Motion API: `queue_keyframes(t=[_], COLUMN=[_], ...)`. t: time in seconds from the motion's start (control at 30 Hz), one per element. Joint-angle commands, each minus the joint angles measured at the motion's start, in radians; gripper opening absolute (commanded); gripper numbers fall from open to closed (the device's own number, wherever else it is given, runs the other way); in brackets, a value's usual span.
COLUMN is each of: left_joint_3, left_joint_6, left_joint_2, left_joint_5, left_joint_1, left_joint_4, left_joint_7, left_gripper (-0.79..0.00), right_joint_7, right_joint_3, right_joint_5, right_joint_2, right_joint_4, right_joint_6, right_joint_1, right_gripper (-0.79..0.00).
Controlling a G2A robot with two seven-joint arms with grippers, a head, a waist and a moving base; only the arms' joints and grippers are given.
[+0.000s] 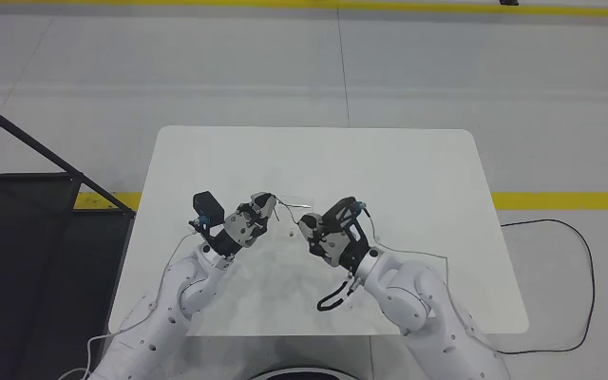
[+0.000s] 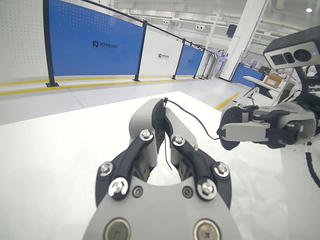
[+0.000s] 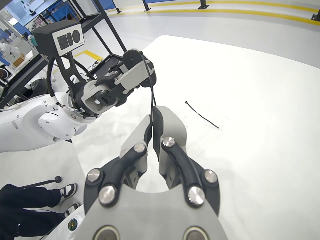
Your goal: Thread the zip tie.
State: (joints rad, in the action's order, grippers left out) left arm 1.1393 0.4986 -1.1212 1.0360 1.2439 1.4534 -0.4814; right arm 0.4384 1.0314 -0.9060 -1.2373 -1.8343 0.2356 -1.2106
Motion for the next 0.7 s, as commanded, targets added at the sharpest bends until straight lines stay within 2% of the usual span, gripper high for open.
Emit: queue_keyframes(t=[0.0,0.43,0.67], left_joint_3=[0.000,0.000,0.000], left_joint_6=[0.000,0.000,0.000], left_joint_2=[0.000,0.000,0.000], left_joint_5=[0.000,0.000,0.000], left_joint_1=[0.000,0.000,0.000], left_joint_4=[0.000,0.000,0.000], left_joint_7=[0.000,0.000,0.000], left_gripper=[-0.785,-0.785,-0.785], right_joint_7=[-0.009,-0.085,-0.165], right_joint_3=[-0.001,-0.009,0.004], right_joint_5=[-0.014,-0.092,-0.063], right_joint_2=[0.000,-0.001,-0.004], right_joint_4=[-0.003,-0.020,-0.028], right_joint_6=[0.000,0.001,-0.002], right_joint_1=[-0.004,-0.038,-0.061], right_gripper=[-0.785,-0.785,-0.785])
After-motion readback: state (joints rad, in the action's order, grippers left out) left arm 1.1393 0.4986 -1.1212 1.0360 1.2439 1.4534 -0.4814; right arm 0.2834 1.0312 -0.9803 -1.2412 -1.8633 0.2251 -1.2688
